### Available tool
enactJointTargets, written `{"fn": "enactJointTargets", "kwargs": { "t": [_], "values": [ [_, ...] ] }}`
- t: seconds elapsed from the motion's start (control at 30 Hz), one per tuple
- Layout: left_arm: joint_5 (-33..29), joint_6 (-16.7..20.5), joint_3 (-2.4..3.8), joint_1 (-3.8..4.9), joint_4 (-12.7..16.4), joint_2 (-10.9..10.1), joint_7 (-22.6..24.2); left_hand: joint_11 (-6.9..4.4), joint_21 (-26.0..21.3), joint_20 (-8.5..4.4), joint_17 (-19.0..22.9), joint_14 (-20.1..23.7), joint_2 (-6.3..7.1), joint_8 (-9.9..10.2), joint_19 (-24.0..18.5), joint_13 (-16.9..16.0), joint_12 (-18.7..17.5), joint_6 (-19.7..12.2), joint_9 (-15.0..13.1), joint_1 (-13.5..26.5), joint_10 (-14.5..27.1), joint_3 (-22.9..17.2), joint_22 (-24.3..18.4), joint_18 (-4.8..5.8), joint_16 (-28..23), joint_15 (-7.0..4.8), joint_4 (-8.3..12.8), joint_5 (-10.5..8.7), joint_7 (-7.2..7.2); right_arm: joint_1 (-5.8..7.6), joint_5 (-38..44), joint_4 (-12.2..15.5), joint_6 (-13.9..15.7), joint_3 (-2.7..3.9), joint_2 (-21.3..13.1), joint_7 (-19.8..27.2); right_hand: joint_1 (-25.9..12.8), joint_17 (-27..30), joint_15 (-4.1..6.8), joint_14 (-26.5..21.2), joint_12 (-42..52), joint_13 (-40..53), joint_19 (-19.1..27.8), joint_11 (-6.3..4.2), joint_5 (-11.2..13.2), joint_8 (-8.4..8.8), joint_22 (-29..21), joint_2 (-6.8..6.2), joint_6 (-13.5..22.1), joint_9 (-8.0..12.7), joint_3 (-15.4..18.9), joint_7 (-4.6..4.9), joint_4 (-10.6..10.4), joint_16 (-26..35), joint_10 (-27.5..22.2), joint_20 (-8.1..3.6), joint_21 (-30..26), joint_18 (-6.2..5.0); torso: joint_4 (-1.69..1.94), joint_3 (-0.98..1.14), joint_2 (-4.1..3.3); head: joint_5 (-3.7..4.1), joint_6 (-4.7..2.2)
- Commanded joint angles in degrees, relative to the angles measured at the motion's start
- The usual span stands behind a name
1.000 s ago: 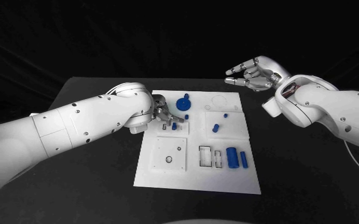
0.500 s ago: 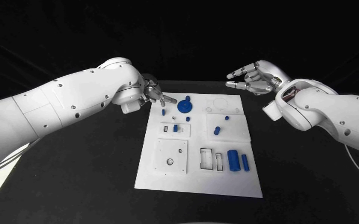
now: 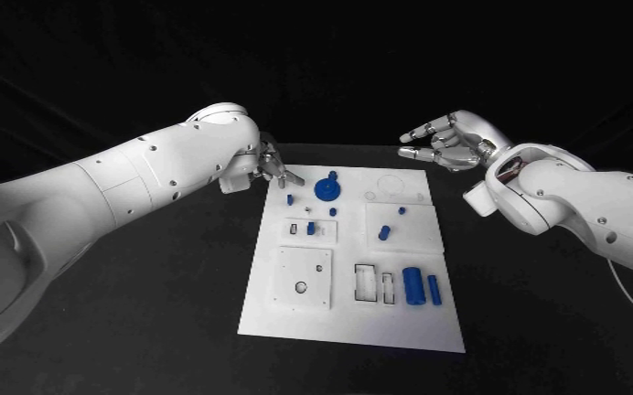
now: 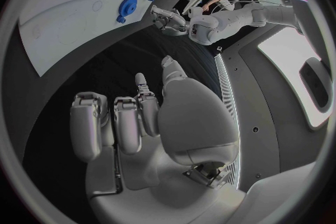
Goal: Assemble the parts on the task board
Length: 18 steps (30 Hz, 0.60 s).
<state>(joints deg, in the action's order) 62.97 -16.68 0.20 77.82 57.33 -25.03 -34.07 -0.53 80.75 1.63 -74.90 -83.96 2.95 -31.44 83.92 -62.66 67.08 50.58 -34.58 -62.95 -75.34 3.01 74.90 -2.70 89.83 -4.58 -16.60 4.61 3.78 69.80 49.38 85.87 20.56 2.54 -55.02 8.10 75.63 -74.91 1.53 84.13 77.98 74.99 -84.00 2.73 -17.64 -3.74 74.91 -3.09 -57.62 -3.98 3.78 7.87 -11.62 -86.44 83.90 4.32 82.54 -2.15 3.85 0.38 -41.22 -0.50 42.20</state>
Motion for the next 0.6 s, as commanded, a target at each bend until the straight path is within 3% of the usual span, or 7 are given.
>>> {"fn": "enactJointTargets", "kwargs": {
  "t": [0.03,0.23,0.6],
  "values": [
    [3.47,-2.01,-0.11,-0.29,-1.39,0.76,2.14,0.03,0.19,0.34,-15.10,-6.04,-0.30,0.26,1.90,-0.09,0.35,0.41,0.16,-0.44,-0.33,0.42,2.25,-0.18,0.17,0.43,-0.05,0.30,-0.05,-0.08,0.07,-0.02,-0.88,0.00,0.13,0.67,-0.70,-8.07,-0.19,4.32,0.00,8.65,0.08,0.26,-0.26,-0.17,0.95,0.03,0.37,-0.09,0.33,0.12,0.01,0.31,1.07,0.23,-0.24,-0.93,0.02,0.08,0.03,0.01,0.16],
    [3.99,-2.19,-0.25,-0.60,-2.68,1.47,2.59,-0.06,0.41,0.31,-15.10,-6.04,-0.67,0.14,2.03,-0.46,0.72,0.89,0.33,-0.72,-0.59,0.44,2.58,-0.11,0.17,0.37,-0.05,0.39,-0.17,-0.13,0.07,-0.09,-0.93,0.00,0.20,0.68,-0.70,-8.07,-0.19,4.32,0.00,8.65,0.08,0.26,-0.26,-0.17,0.95,0.03,0.37,-0.09,0.33,0.12,0.01,0.31,1.07,0.23,-0.24,-0.93,0.05,0.16,0.17,0.00,0.29],
    [2.41,-6.17,-0.54,-0.89,-3.30,2.03,2.41,-0.38,0.88,0.15,-15.10,-6.04,-1.83,-0.37,2.27,-0.91,1.23,2.13,0.46,-1.11,-1.03,0.50,3.29,0.03,0.17,0.14,-0.04,0.85,-0.56,-0.15,0.06,-0.25,-1.02,0.00,0.31,0.66,-0.70,-8.07,-0.19,4.32,0.00,8.65,0.08,0.26,-0.26,-0.17,0.95,0.03,0.37,-0.09,0.33,0.12,0.01,0.31,1.07,0.23,-0.24,-0.93,0.15,0.16,0.20,0.08,0.50]
  ]
}}
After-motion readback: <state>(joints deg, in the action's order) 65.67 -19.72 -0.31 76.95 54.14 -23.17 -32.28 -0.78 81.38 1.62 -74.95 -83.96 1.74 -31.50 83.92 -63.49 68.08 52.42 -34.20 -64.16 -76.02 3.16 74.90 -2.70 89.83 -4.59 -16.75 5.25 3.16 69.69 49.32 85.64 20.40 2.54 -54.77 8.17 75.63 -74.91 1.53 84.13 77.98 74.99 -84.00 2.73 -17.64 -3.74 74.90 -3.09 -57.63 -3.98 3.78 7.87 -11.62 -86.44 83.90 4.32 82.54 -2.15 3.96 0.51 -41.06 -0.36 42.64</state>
